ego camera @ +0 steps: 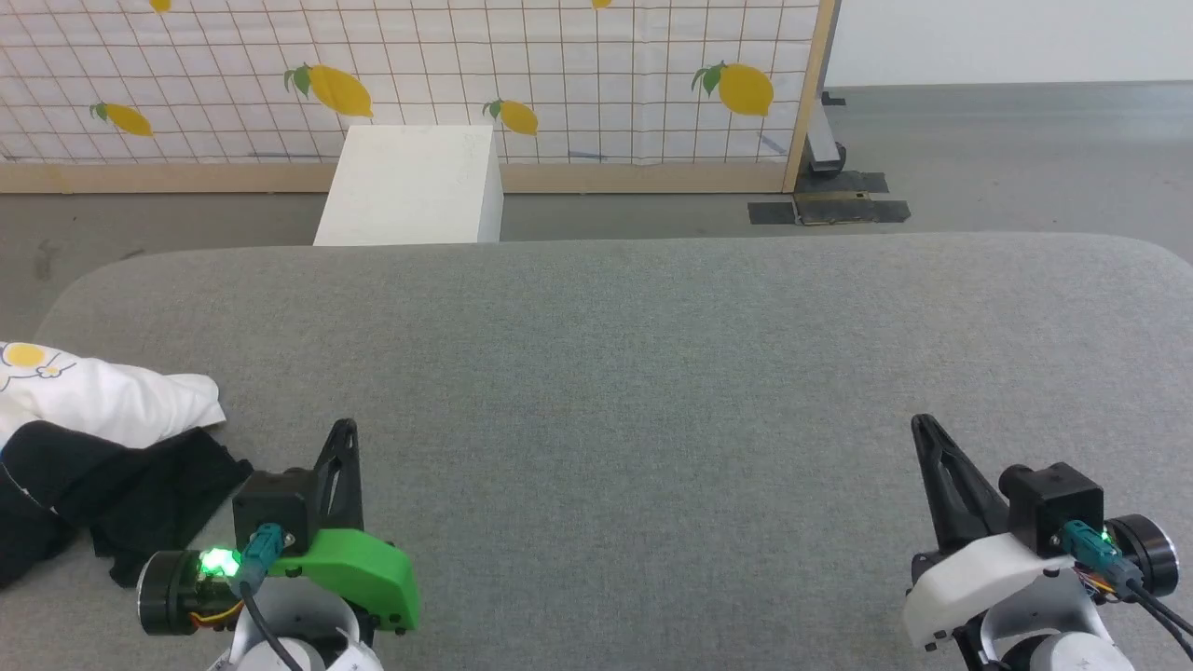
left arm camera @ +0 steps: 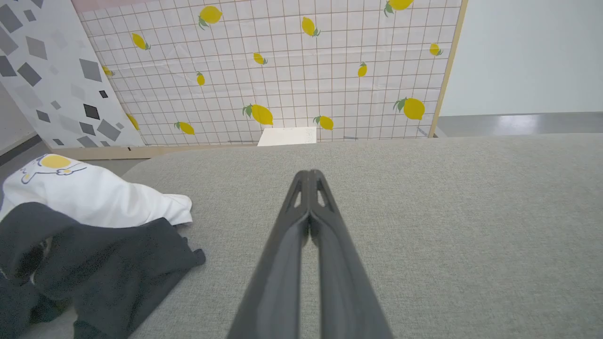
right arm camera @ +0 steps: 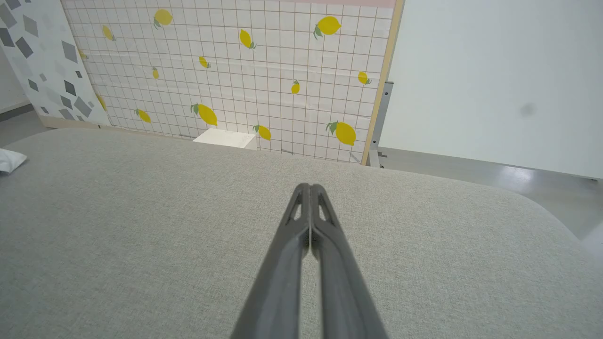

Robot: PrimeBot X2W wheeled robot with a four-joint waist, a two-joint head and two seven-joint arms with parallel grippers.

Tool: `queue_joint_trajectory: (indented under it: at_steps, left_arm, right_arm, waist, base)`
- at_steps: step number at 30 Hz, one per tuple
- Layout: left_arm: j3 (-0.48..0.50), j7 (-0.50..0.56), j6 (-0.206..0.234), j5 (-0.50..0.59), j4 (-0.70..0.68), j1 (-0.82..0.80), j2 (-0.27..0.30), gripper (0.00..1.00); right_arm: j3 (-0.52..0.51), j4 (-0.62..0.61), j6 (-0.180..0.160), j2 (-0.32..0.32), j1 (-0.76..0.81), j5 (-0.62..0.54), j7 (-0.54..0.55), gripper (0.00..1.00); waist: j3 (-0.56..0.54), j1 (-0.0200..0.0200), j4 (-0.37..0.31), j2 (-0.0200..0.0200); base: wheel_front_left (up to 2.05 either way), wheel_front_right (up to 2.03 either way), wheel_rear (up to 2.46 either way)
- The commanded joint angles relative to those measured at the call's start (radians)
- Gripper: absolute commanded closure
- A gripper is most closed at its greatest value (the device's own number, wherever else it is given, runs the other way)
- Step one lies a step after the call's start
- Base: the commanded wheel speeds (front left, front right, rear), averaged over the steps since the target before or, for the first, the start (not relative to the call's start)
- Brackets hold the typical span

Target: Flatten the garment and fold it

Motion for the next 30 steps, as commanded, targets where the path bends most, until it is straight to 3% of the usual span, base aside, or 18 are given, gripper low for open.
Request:
queue_joint_trajectory:
  at_steps: [1, 15, 16, 30]
  left_arm:
    - [0.004, 0.001, -0.001, 0.01, -0.003, 0.013, -0.005, 1.0]
    - [0.004, 0.001, -0.001, 0.01, -0.003, 0.013, -0.005, 1.0]
    - [0.0, 0.0, 0.0, 0.0, 0.0, 0.0, 0.0, 0.0]
    - [-0.019, -0.021, 0.017, -0.019, 0.017, -0.009, 0.0, 0.0]
  right_arm:
    - [0.001, -0.005, -0.002, 0.002, -0.016, -0.006, 0.003, 1.0]
    - [0.001, -0.005, -0.002, 0.002, -0.016, -0.006, 0.003, 1.0]
    - [0.0, 0.0, 0.0, 0.0, 0.0, 0.0, 0.0, 0.0]
    - [-0.004, 0.009, 0.0, 0.0, -0.002, 0.012, -0.016, 0.0]
  waist:
    - [0.0, 0.0, 0.0, 0.0]
    - [0.0, 0.0, 0.0, 0.0]
    - [0.0, 0.0, 0.0, 0.0]
    - [0.001, 0.0, 0.01, 0.0]
  base:
    - [0.0, 0.0, 0.0]
    - [0.0, 0.0, 0.0]
    - [0.0, 0.0, 0.0]
    - [0.0, 0.0, 0.0]
